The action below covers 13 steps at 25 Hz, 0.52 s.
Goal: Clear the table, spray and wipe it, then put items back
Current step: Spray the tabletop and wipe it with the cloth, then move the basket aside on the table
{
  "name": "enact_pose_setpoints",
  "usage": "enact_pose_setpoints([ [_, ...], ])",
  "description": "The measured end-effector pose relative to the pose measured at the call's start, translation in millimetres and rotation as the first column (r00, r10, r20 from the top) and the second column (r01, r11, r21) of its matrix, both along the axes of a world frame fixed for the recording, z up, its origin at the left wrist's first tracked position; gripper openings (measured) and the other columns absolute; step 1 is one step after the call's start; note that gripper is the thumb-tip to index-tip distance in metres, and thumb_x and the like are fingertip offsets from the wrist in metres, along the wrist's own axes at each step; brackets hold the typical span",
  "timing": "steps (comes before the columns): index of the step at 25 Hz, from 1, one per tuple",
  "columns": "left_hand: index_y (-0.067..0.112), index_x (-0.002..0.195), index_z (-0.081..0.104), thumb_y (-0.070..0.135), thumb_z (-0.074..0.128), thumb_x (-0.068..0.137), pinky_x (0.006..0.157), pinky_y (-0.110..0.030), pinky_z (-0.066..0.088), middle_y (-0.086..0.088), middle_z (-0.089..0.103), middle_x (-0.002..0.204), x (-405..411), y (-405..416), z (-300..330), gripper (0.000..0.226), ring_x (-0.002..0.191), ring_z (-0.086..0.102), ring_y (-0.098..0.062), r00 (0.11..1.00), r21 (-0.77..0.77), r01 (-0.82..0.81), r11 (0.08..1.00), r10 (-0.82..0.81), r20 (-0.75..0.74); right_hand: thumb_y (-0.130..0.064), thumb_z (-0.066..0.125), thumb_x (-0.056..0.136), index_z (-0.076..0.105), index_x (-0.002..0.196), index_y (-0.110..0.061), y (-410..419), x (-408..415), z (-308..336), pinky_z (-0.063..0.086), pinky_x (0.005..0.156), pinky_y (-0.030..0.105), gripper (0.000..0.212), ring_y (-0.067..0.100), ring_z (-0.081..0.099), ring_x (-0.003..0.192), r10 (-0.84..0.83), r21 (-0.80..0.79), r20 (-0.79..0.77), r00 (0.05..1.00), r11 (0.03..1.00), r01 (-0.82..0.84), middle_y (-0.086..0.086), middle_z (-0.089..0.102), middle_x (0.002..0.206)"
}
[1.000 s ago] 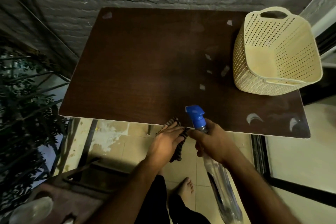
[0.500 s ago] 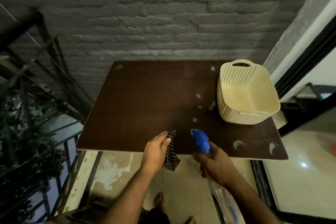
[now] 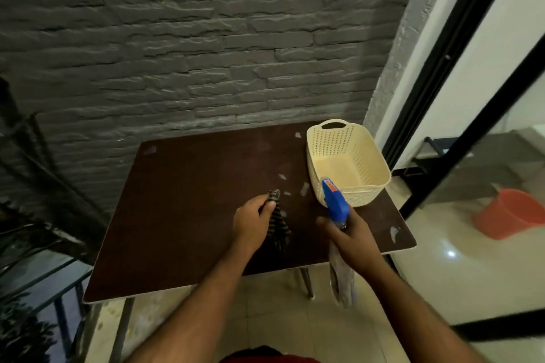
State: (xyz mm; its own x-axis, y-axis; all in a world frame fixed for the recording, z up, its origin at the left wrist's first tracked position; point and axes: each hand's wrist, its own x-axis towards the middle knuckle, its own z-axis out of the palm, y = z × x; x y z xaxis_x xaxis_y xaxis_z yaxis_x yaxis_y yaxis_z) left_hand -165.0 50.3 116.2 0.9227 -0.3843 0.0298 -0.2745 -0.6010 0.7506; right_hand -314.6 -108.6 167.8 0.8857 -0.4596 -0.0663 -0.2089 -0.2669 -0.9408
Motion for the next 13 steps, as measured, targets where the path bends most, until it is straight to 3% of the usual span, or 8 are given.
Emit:
enact_pose_setpoints([
  [2,0.019,0.125,0.064,0.031,0.052,0.098,0.087,-0.021,0.040,0.002,0.066,0.123,7.1,-12.9,-4.0,0.032,0.113,0.058,-0.016,0.999,-0.018,0.015,1.000,-0.016,-0.034,-0.025,0.065,0.089,0.056,0.114,-0.030,-11.6,4.7,-0.9,0.044,0.068,0.004,0.026,-0.016,0.059,0.084,-0.097,-0.015,0.046,0.994,0.995,0.098,-0.018,0.062,0.096],
  [6,0.008,0.123,0.064,0.026,0.060,0.094,0.091,-0.027,0.046,-0.008,0.066,0.119,15.2,-42.2,-22.2,0.034,0.110,0.060,-0.020,0.967,-0.100,0.048,0.994,-0.072,-0.245,-0.031,0.066,0.088,0.055,0.092,-0.030,-39.0,10.2,-6.9,0.042,0.070,0.018,0.012,0.002,0.059,0.078,-0.227,-0.025,0.028,0.973,0.973,0.228,-0.013,0.060,0.084],
  [10,0.010,0.126,0.062,0.029,0.065,0.091,0.095,-0.033,0.048,-0.006,0.064,0.123,16.7,-67.9,-53.5,0.040,0.112,0.059,-0.021,0.926,-0.047,0.012,0.999,-0.028,-0.376,-0.028,0.067,0.088,0.056,0.092,-0.027,-68.3,13.2,-17.1,0.052,0.077,0.028,0.012,0.014,0.063,0.086,-0.185,-0.016,-0.023,0.982,0.983,0.185,-0.002,0.064,0.091],
  [13,0.013,0.124,0.063,0.032,0.067,0.088,0.097,-0.039,0.049,-0.005,0.065,0.122,15.7,-90.9,-79.3,0.041,0.111,0.060,-0.020,0.896,-0.032,-0.028,0.999,0.011,-0.444,-0.026,0.066,0.089,0.056,0.104,-0.030,-94.7,19.7,-23.7,0.049,0.080,0.021,0.019,0.007,0.063,0.095,-0.069,0.005,-0.069,0.995,0.998,0.069,-0.009,0.064,0.100],
])
